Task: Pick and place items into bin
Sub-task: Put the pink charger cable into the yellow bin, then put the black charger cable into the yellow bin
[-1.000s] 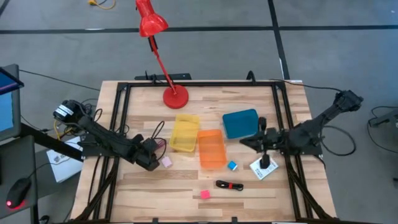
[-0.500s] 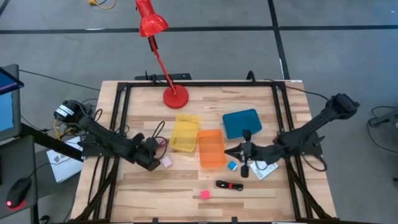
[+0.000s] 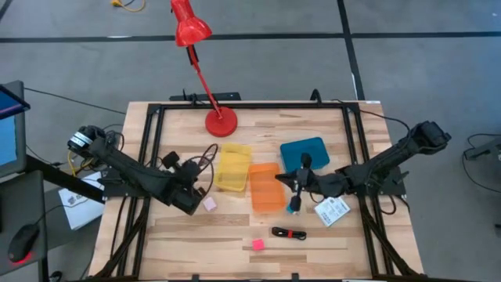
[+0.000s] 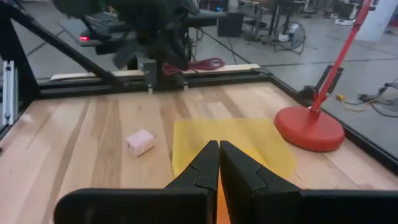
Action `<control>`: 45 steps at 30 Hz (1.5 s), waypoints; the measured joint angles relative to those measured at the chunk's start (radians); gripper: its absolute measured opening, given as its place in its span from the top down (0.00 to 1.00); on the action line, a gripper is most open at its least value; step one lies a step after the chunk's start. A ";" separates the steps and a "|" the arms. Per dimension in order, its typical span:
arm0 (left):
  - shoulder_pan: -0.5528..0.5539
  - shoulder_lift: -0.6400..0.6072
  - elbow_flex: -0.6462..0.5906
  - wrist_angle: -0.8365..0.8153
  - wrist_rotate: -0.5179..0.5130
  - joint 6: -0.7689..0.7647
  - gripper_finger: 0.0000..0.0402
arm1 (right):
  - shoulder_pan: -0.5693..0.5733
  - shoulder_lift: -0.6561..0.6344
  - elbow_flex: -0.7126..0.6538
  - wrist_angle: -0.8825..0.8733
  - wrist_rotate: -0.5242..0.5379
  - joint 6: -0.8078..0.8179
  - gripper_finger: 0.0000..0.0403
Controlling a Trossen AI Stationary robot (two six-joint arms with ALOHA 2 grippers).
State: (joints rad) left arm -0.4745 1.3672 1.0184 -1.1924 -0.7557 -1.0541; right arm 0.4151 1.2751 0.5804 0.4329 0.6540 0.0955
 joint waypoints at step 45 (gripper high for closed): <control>0.467 0.432 0.037 0.729 0.330 0.289 0.74 | 0.004 0.000 0.000 -0.023 -0.090 0.001 0.98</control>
State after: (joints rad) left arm -0.0071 1.7994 1.0550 -0.4630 -0.4260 -0.7651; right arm 0.4187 1.2755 0.5804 0.4095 0.5642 0.0962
